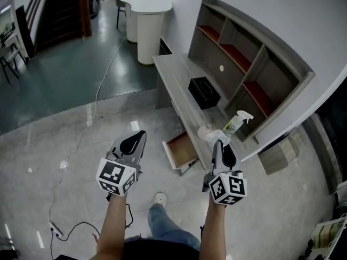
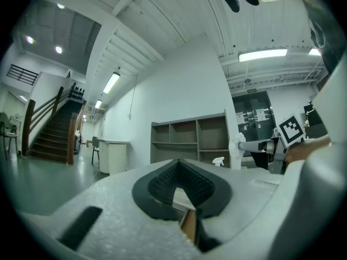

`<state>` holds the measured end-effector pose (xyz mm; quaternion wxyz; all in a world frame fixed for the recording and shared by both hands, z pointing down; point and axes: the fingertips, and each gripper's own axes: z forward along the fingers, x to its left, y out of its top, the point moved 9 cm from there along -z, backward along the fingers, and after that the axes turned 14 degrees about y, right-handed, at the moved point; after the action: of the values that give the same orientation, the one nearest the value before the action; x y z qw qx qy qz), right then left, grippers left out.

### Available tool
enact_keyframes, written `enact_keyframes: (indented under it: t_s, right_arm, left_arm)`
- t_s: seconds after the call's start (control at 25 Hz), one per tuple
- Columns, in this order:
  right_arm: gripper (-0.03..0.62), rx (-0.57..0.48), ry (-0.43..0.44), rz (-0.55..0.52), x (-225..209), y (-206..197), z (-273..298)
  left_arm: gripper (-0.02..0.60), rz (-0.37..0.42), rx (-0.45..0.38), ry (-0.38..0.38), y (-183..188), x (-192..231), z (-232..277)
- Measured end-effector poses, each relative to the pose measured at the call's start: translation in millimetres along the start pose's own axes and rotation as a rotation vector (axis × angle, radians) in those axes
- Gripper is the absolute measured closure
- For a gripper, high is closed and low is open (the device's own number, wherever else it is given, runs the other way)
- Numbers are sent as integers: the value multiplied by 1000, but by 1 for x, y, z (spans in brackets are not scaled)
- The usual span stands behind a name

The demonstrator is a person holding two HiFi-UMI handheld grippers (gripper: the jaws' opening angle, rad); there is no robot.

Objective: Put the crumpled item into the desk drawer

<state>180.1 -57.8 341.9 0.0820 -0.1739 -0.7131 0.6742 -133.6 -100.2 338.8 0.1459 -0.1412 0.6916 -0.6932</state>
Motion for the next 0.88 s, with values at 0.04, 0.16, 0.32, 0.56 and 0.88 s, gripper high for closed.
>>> enact_keyframes:
  t_s: [0.04,0.16,0.32,0.56,0.88]
  right_arm:
    - [502,10,-3,4,-8,-3,15]
    - [502,39,-14,15,-33,-11,56]
    - [502,64,-29,24,-58,-24,99]
    - [502,113,-59,65,-73,-50,135]
    - [502,233,-152,151,-62,-115,148]
  left_arm:
    - [577,-4,7,-1,-2,4,17]
    - [577,-17,18,-5,-9,14,68]
    - [577,-36,40,-6,-24,24,121]
    - [577,-58,108,-20,-46,38,158]
    - [577,-76,203,-75,-86,45,176]
